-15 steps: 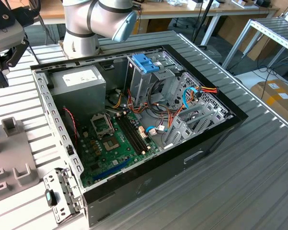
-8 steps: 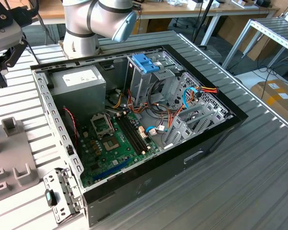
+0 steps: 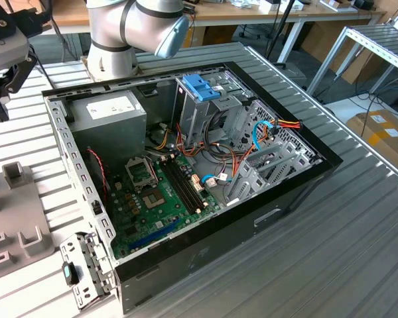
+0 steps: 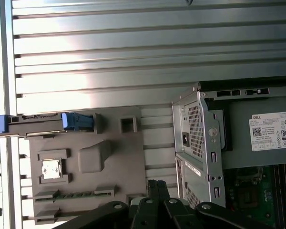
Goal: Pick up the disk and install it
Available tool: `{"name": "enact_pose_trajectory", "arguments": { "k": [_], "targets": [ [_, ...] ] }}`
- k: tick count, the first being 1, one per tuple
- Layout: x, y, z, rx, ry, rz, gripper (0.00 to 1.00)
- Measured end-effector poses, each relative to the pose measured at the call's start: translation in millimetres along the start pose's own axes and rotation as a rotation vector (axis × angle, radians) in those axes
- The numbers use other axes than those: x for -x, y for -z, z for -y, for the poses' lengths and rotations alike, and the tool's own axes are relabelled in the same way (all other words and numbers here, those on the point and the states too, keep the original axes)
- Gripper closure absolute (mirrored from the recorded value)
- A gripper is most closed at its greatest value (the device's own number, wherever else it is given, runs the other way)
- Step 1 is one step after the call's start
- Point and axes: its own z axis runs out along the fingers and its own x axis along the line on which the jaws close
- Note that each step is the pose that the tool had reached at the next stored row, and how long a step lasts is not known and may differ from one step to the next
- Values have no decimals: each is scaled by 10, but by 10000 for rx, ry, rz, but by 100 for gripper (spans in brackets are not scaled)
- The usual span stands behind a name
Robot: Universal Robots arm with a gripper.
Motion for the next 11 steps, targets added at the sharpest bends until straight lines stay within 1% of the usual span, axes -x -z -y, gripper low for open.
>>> {"name": "enact_pose_trajectory", "arguments": {
  "k": [11],
  "targets": [
    [-41, 1, 3, 0, 0, 0, 89]
  ]
}}
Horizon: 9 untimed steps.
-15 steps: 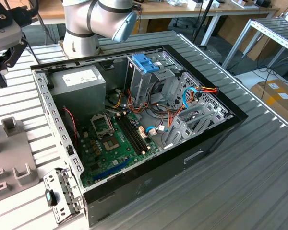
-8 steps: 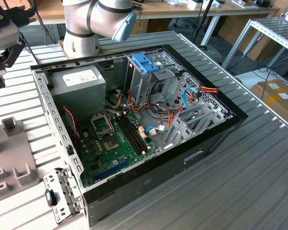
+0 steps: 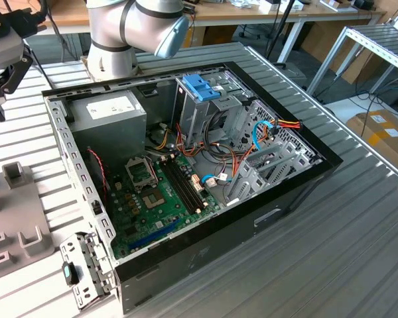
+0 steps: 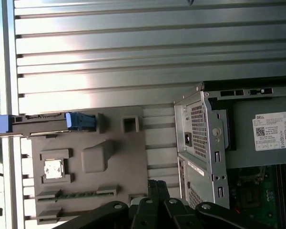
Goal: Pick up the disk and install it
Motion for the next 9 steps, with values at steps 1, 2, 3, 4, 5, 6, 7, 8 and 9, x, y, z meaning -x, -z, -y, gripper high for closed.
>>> {"name": "enact_pose_trajectory", "arguments": {
  "k": [1, 2, 3, 4, 5, 6, 7, 8, 9],
  "targets": [
    [-6, 0, 1, 0, 0, 0, 89],
    [-9, 0, 1, 0, 0, 0, 89],
    [-11, 0, 1, 0, 1, 0, 89],
    [-14, 0, 1, 0, 1, 0, 89],
    [-16, 1, 1, 0, 0, 0, 89],
    [-18, 1, 1, 0, 0, 0, 89],
    [-20, 1, 2, 0, 0, 0, 89],
    [-22, 1, 2, 0, 0, 0, 89],
    [-26, 1, 2, 0, 1, 0, 89]
  ]
}}
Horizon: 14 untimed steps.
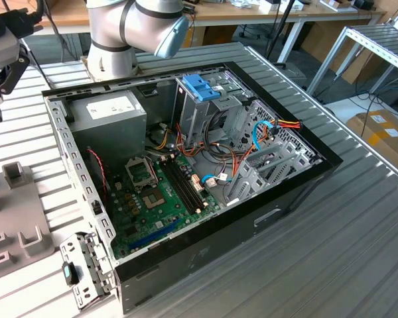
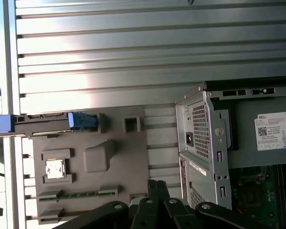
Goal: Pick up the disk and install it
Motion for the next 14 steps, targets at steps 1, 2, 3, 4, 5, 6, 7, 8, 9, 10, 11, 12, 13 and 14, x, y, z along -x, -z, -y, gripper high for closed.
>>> {"name": "enact_pose_trajectory", "arguments": {
  "k": [1, 2, 3, 4, 5, 6, 7, 8, 9, 10, 11, 12, 13, 14],
  "targets": [
    [-2, 0, 0, 0, -1, 0, 89],
    [-4, 0, 0, 0, 0, 0, 89],
    [-7, 0, 1, 0, -1, 0, 89],
    [-9, 0, 1, 0, 0, 0, 89],
    [-12, 0, 1, 0, 0, 0, 89],
    [-15, 1, 1, 0, -1, 0, 89],
    [-17, 1, 1, 0, 0, 0, 89],
    [-19, 1, 1, 0, 0, 0, 89],
    [-21, 1, 2, 0, 0, 0, 89],
    [-23, 1, 2, 0, 0, 0, 89],
    [-26, 1, 2, 0, -1, 0, 89],
    [-27, 1, 2, 0, 0, 0, 89],
    [-30, 1, 2, -1, -1, 0, 89],
    [-31, 1, 2, 0, -1, 0, 89]
  ]
}}
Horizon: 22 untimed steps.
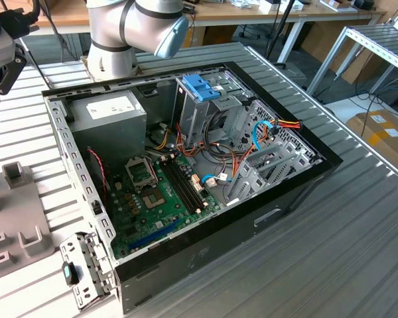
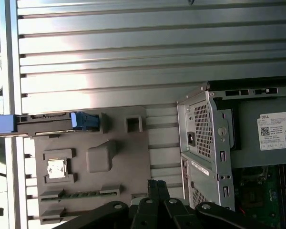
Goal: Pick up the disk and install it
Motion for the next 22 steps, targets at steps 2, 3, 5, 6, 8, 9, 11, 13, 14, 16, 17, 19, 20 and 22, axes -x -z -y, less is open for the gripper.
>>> {"name": "enact_pose_trajectory", "arguments": {
  "k": [2, 3, 5, 6, 8, 9, 11, 13, 14, 16, 17, 19, 20, 22],
  "targets": [
    [-4, 0, 0, 0, 0, 0, 89],
    [-7, 0, 0, 0, 0, 0, 89],
    [-15, 0, 1, 0, 0, 0, 89],
    [-20, 1, 2, 0, 0, 0, 89],
    [-25, 1, 2, 0, 0, 0, 89],
    [-27, 1, 2, 0, 0, 1, 89],
    [-33, 1, 3, 0, 1, 0, 89],
    [-39, 1, 3, 0, 0, 0, 89],
    [-42, 1, 3, 0, 0, 0, 89],
    [-48, 1, 4, 0, 0, 0, 89],
    [-53, 1, 4, 0, 0, 0, 89],
    [-60, 1, 4, 1, 0, 0, 89],
    [-63, 2, 5, 0, 0, 0, 89],
    [-66, 2, 5, 0, 0, 0, 89]
  ]
}}
